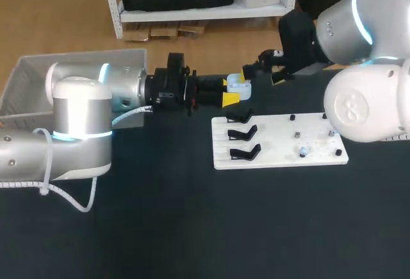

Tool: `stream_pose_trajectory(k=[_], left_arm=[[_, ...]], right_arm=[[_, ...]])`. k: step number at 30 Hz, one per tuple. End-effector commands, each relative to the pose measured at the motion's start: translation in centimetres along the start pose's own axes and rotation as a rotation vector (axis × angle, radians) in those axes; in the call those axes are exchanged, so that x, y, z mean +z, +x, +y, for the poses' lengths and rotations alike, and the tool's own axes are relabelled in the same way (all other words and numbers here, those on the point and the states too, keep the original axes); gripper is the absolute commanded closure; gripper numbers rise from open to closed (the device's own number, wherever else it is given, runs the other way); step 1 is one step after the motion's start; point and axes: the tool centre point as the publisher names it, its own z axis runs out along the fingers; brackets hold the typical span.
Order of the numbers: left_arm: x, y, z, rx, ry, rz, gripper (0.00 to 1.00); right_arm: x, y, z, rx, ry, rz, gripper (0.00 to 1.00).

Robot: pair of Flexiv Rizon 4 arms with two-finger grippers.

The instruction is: Pick up each earbud case from the left stands, insert the matching earbuds, close the lid, and place the case in the box.

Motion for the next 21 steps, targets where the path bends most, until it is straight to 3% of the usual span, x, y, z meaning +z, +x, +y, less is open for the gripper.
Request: stream_pose_trajectory(k=[1, 5, 10, 15, 21], left_arm=[[0.0, 0.1, -0.2, 0.004, -0.006, -0.003, 1.00], [0.0, 0.1, -0.2, 0.004, -0.006, -0.003, 1.00], [0.0, 0.1, -0.2, 0.004, -0.006, -0.003, 1.00], [0.0, 0.1, -0.2, 0.004, -0.006, -0.003, 1.00], [0.0, 0.1, -0.2, 0.004, -0.006, -0.003, 1.00]], right_arm=[[-2.4, 0.1, -0.3, -0.028, 0.031, -0.034, 0.00], [-4.9, 0.6, -1.6, -0.123, 0.126, -0.011, 0.00], [-7.0, 2.3, -4.9, -0.190, 0.293, 0.129, 0.00], [-7.9, 4.4, -8.2, -0.172, 0.389, 0.278, 0.00], [-7.8, 6.7, -11.3, -0.134, 0.447, 0.367, 0.00]])
